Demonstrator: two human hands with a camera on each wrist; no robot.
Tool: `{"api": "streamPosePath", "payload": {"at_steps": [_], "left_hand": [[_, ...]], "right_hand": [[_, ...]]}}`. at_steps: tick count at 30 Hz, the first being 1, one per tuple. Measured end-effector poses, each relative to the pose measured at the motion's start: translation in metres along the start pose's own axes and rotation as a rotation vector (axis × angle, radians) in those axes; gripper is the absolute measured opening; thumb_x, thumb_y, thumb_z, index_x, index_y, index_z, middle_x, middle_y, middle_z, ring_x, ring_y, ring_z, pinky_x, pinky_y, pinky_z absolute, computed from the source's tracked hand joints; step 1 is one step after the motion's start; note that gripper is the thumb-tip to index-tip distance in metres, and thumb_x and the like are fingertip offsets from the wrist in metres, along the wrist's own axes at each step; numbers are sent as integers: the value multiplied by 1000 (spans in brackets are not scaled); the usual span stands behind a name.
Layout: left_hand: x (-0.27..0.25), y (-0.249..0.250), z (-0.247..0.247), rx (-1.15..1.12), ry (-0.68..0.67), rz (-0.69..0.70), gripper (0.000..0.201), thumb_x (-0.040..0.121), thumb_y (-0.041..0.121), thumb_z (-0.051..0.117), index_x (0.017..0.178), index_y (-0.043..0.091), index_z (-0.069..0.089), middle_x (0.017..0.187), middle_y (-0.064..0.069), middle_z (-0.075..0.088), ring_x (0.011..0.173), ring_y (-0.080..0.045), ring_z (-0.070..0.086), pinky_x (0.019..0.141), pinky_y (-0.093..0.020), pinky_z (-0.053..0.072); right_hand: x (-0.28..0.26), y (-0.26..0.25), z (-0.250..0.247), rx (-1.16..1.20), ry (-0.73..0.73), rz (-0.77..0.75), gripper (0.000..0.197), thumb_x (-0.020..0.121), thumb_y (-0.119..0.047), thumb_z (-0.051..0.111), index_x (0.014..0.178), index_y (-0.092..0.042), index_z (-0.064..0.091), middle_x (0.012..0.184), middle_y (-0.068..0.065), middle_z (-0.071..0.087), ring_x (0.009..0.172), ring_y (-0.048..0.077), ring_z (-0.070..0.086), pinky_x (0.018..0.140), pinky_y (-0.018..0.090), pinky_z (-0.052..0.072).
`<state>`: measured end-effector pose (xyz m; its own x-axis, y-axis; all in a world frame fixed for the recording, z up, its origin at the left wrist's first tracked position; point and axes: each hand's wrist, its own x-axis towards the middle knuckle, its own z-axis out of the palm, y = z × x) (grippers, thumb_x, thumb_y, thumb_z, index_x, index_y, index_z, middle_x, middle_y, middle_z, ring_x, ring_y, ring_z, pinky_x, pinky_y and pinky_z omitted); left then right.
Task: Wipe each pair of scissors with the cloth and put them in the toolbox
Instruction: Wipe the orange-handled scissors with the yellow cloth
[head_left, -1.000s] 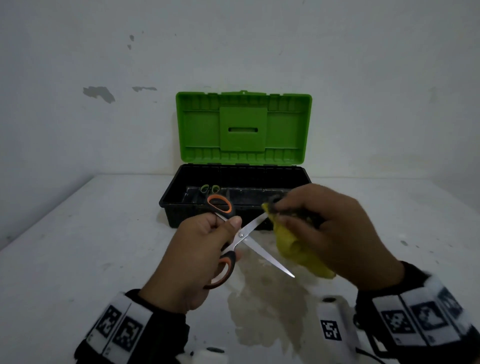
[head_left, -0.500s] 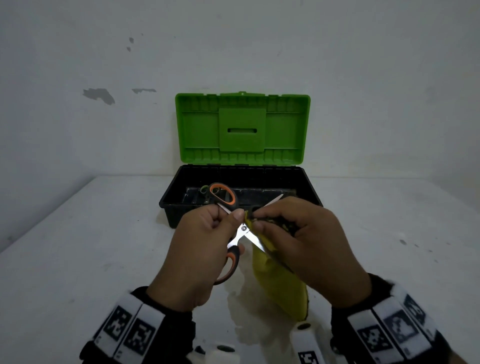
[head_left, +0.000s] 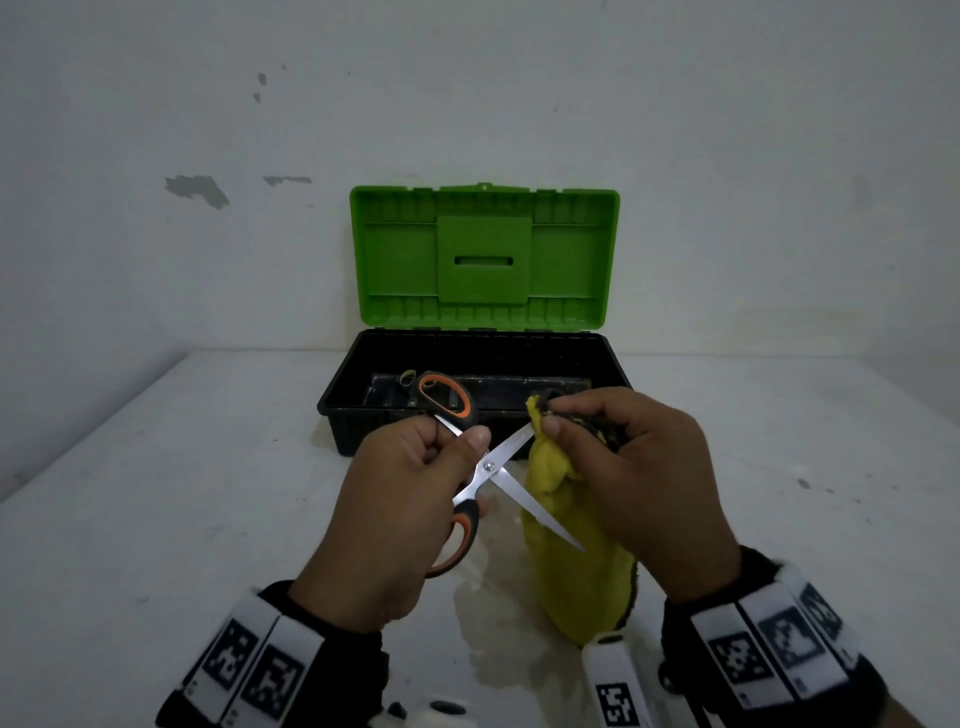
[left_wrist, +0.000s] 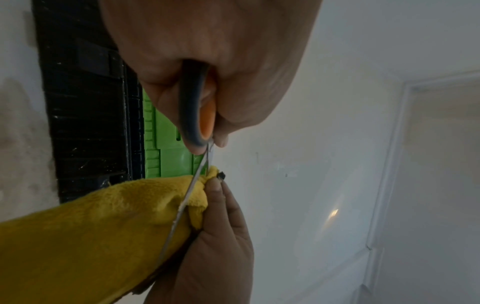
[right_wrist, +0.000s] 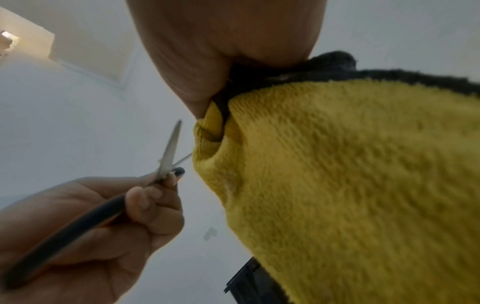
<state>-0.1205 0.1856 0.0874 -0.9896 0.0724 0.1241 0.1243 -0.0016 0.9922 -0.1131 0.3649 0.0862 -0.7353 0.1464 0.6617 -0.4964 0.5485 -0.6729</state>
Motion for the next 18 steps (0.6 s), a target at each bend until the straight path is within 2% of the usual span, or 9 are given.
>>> {"api": "streamPosePath", "payload": {"at_steps": [4,7,9,12,15,16,18], "left_hand": [[2,-1,0,17,-1,-5,37,93,25,65,83,-10,58,73,-28,49,74,-49,57,46,-14,46],[3,-1,-1,12,-4,-7,38,92,25,65,80,-10,57,69,-23,47,70,-39,55,47,-16,48],[3,-2,-2,4,-12,-11,37,92,25,65,78,-9,57,70,-22,49,67,-33,54,52,-19,51],[2,-5,-1,-25,-17,-14,36,92,22,65,75,-8,56,64,-14,47,60,-21,50,55,-22,52],[0,-4,1,-16,-23,-3,33,92,22,65,78,-9,60,70,-27,52,60,-23,55,52,-21,51],[-1,-4,1,-14,-23,-1,33,92,22,65,77,-7,60,70,-27,51,59,-22,56,52,-21,52],[-1,-2,1,-4,-13,8,34,92,23,65,74,-5,58,62,-13,47,57,-18,52,53,-22,53]], "right_hand": [[-9,-8,7,-23,-35,-77,14,80,-12,79,92,-21,78,86,-13,71,84,0,66,75,8,48],[-10,-8,7,-15,-42,-75,14,80,-13,79,92,-22,77,86,-14,72,84,0,67,75,9,49],[-7,-5,4,-15,-31,-39,16,80,-14,79,90,-27,77,87,-18,72,85,-2,67,75,9,49],[0,1,-4,-20,-12,33,21,80,-16,78,88,-34,74,85,-24,70,85,-6,66,73,6,47],[8,8,-13,-36,-1,77,19,81,-16,77,87,-34,73,83,-27,68,84,-11,64,72,3,45],[11,10,-16,-47,5,92,17,82,-17,77,87,-33,73,83,-27,68,83,-12,63,71,2,44],[16,14,-22,-67,30,114,15,84,-17,75,89,-31,73,85,-25,68,83,-13,62,71,1,44]]}}
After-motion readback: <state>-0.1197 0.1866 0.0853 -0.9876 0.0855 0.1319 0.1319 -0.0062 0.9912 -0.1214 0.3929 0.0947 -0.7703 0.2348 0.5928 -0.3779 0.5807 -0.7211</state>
